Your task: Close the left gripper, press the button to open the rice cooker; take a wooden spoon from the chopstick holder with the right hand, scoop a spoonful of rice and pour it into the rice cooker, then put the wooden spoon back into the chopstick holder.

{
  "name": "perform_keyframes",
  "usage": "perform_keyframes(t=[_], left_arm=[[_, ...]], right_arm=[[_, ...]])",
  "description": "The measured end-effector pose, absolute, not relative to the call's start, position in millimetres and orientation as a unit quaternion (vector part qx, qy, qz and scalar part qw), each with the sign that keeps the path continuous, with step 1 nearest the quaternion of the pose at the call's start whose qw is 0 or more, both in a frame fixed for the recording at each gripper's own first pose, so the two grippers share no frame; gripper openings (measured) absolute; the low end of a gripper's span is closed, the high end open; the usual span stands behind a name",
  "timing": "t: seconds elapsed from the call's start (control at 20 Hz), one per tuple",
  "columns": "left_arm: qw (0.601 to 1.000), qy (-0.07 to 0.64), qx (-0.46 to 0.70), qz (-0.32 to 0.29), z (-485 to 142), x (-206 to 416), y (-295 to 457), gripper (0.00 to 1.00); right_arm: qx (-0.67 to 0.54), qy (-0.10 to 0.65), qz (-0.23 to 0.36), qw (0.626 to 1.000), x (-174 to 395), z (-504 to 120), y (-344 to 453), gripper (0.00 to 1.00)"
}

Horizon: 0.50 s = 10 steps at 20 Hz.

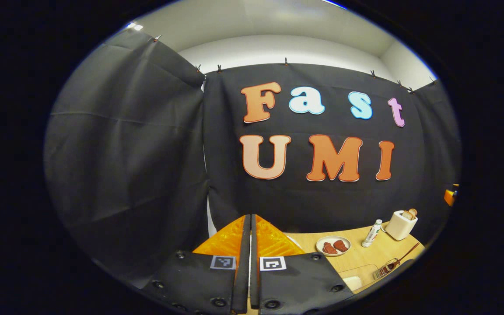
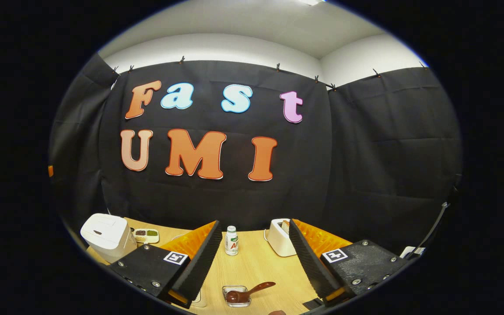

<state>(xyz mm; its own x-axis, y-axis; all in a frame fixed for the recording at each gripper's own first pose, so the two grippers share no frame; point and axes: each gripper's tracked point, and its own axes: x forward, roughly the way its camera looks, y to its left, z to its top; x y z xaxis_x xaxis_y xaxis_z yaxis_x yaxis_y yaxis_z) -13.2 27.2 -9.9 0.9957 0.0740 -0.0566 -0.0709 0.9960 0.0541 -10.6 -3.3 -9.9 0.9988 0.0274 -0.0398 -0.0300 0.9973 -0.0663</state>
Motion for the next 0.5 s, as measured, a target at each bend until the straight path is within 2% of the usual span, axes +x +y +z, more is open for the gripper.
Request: perform_keyframes(t=[0.05,0.1,0.5], left_arm=[[0.999,0.033,0.02,0.031,-12.1,-11.5,26.0,0.13],[0.999,0.04,0.016,0.023,-20.0,-5.8,20.0,0.03],[0.991,0.131,0.009,-0.025,-65.8,27.4,7.4,0.04]], right_arm=[[-0.034,0.02,0.015,0.999,-10.2,-10.5,-3.0,0.96],[-0.032,0.02,0.015,0.999,-9.4,-11.0,-2.3,0.96],[-0.037,0.03,0.018,0.999,-1.8,-20.1,5.6,0.96]])
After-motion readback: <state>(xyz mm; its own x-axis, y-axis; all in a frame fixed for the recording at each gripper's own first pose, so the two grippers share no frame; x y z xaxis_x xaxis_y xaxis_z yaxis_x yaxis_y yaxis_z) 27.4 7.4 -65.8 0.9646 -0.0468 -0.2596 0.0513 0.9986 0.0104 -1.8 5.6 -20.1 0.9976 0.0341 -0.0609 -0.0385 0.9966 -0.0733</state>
